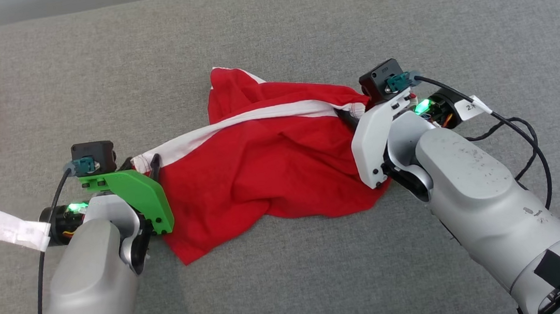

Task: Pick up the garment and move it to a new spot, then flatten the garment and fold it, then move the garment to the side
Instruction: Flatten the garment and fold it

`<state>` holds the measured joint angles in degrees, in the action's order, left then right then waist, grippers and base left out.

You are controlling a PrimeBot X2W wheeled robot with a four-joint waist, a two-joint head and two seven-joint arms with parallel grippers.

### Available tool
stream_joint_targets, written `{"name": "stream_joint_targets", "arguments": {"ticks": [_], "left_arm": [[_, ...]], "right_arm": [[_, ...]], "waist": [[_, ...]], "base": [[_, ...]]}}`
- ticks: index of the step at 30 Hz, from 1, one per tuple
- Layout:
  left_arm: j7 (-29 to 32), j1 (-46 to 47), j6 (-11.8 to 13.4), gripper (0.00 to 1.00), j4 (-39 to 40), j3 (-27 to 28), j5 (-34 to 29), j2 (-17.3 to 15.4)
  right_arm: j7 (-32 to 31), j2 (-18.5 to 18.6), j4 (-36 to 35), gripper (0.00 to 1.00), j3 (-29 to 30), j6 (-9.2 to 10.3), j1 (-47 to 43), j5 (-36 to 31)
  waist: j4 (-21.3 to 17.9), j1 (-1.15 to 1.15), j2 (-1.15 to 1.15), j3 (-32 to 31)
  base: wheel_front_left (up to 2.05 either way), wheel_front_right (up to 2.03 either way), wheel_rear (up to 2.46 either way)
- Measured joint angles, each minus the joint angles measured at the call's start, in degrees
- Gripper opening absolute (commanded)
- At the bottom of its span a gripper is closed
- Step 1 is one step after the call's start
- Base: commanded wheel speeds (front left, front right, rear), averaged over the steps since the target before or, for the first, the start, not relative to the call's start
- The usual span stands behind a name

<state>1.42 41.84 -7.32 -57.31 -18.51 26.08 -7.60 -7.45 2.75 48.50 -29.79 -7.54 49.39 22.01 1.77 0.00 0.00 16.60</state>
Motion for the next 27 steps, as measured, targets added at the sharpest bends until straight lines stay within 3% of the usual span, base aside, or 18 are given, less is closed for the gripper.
{"name": "stream_joint_targets", "arguments": {"ticks": [2, 4, 5, 17, 22, 27], "left_arm": [[0.34, 0.64, -0.01, 0.34, -0.69, -1.03, 0.21, -0.02], [0.51, 1.26, -0.05, 0.03, -1.31, -1.96, 0.44, -0.11], [0.42, 1.48, -0.07, 0.0, -1.57, -2.34, 0.68, -0.19], [-11.33, 1.76, -0.07, 0.0, 1.88, -5.0, 2.92, -3.08], [-14.52, 0.93, -0.08, 0.0, 8.82, -7.33, 3.25, -6.05], [-15.86, -0.6, -0.08, 0.0, 19.73, -7.79, 3.12, -9.94]], "right_arm": [[0.07, 0.01, 0.02, 0.0, -0.2, 0.0, 0.29, 0.03], [0.27, -0.01, 0.03, 0.0, -0.33, 0.0, 0.55, 0.07], [0.43, -0.01, 0.07, 0.0, -0.35, 0.0, 0.6, 0.12], [4.24, 0.22, 0.91, 0.0, 2.03, 0.0, 1.15, 0.31], [5.89, 1.56, -1.81, 0.0, 2.9, 0.0, 1.46, 0.77], [5.37, 4.21, -10.14, 0.0, 2.46, 0.0, 0.52, 3.99]], "waist": [[-0.15, 0.0, 0.0, 0.26], [-0.33, 0.0, 0.0, 0.47], [-0.41, 0.0, 0.0, 0.56], [-0.23, 0.0, 0.0, -1.71], [-0.19, 0.0, 0.0, -4.33], [-0.36, 0.0, 0.0, -7.98]], "base": [[0.0, 0.0, 0.0], [0.0, 0.0, 0.0], [0.0, 0.0, 0.0], [0.0, 0.0, 0.0], [0.0, 0.0, 0.0], [0.0, 0.0, 0.0]]}}
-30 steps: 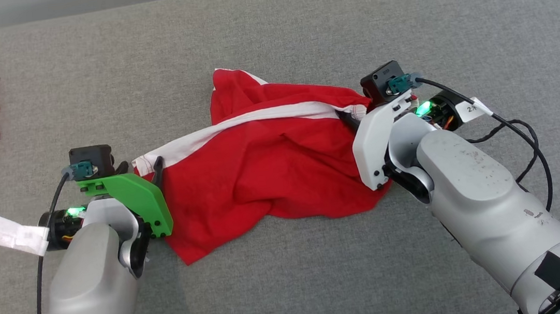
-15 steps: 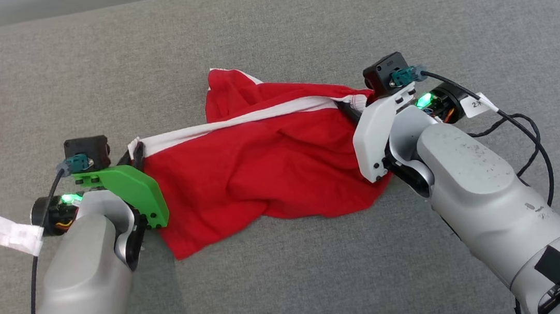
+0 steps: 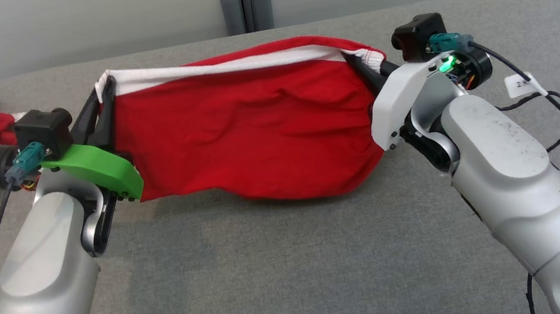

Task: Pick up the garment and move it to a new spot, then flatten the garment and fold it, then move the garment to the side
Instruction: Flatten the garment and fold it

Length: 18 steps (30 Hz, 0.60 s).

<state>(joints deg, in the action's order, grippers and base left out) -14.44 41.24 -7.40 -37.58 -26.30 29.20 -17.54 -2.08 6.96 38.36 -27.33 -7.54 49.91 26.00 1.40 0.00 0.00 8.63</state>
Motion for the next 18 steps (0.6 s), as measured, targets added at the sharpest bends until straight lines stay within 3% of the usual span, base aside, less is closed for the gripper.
{"name": "stream_joint_targets", "arguments": {"ticks": [6, 10, 18], "left_arm": [[-0.26, -3.92, 1.77, 0.0, 16.97, 1.81, -0.83, -4.53], [2.6, -8.21, 5.01, 0.0, 32.52, 3.97, -1.1, -9.2], [10.02, -11.03, 9.34, 0.0, 51.79, 7.69, -0.53, -14.71]], "right_arm": [[-3.72, 5.33, -16.5, 0.0, 1.12, 0.01, -3.2, 3.35], [-9.88, 8.94, -33.46, 0.0, 5.08, 0.01, -7.69, 4.65], [-20.65, 9.91, -55.46, 0.0, 11.78, 0.01, -13.53, 5.81]], "waist": [[-0.71, 0.0, 0.0, -4.81], [-1.86, 0.0, 0.0, -8.55], [-4.18, 0.0, 0.0, -10.92]], "base": [[0.0, 0.0, 0.0], [0.0, 0.0, 0.0], [0.0, 0.0, 0.0]]}}
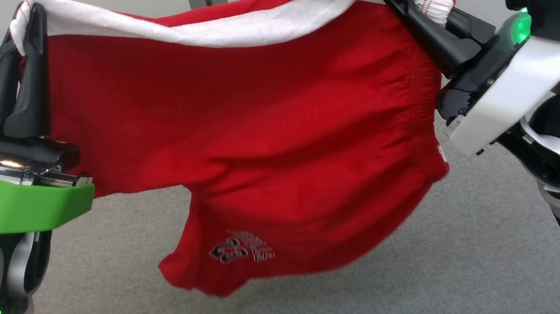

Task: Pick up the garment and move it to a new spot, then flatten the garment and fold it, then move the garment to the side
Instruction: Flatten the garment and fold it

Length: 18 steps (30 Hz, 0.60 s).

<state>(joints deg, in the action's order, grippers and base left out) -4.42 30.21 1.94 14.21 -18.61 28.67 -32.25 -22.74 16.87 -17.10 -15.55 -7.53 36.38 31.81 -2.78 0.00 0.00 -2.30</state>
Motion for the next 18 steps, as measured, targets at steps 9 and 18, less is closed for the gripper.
{"name": "stream_joint_targets", "arguments": {"ticks": [9, 18], "left_arm": [[3.86, 0.64, -0.69, 0.0, 0.09, -0.33, 3.6, 0.01], [-0.85, 19.13, -6.19, 0.0, -16.64, -2.05, 1.3, 2.61]], "right_arm": [[-6.06, -2.7, -3.42, 0.0, 0.88, 0.0, -1.37, -1.24], [2.49, -5.52, 14.97, 0.0, -4.05, 0.0, 16.67, -7.99]], "waist": [[0.11, 0.0, 0.0, 3.83], [0.65, 0.0, 0.0, 12.78]], "base": [[0.0, 0.0, 0.0], [0.0, 0.0, 0.0]]}}
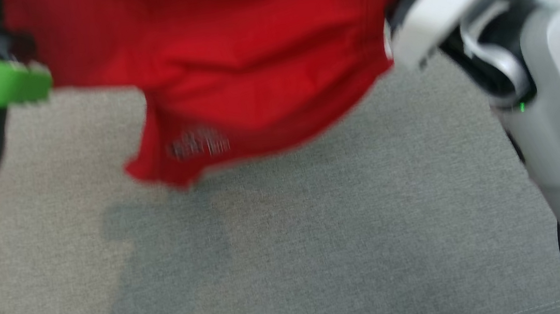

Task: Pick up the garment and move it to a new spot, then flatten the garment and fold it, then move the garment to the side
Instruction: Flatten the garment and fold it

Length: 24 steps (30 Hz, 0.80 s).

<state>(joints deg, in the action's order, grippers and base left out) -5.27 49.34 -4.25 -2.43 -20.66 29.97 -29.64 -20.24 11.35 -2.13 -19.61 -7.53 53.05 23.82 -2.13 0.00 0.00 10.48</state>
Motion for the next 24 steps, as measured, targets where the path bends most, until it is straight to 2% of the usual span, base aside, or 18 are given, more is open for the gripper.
{"name": "stream_joint_targets", "arguments": {"ticks": [7, 12, 18, 24], "left_arm": [[-8.16, 17.7, -1.81, 0.0, -15.67, -1.67, -4.79, 4.35], [-9.54, 19.56, -2.57, 0.0, -22.54, -3.22, -5.47, 7.81], [-9.76, 10.71, -3.04, 0.0, -19.13, -0.67, -6.39, 10.11], [-9.82, 0.06, -3.09, 0.0, -9.98, 4.0, -6.16, 12.55]], "right_arm": [[13.13, -4.15, 19.97, 0.0, 0.87, 0.0, 16.41, -6.65], [19.23, -6.14, 30.37, 0.0, -0.8, 0.0, 18.55, -7.77], [24.46, -6.77, 36.35, 0.0, -7.65, 0.0, 14.4, -6.37], [28.63, -5.0, 34.3, 0.0, -10.54, 0.0, 9.2, -3.83]], "waist": [[0.37, 0.0, 0.0, 7.04], [0.79, 0.0, 0.0, 11.23], [1.21, 0.01, 0.0, 15.2], [1.21, 0.01, 0.0, 15.84]], "base": [[0.0, 0.0, 0.0], [0.0, 0.0, 0.0], [0.0, 0.0, 0.0], [0.0, 0.0, 0.0]]}}
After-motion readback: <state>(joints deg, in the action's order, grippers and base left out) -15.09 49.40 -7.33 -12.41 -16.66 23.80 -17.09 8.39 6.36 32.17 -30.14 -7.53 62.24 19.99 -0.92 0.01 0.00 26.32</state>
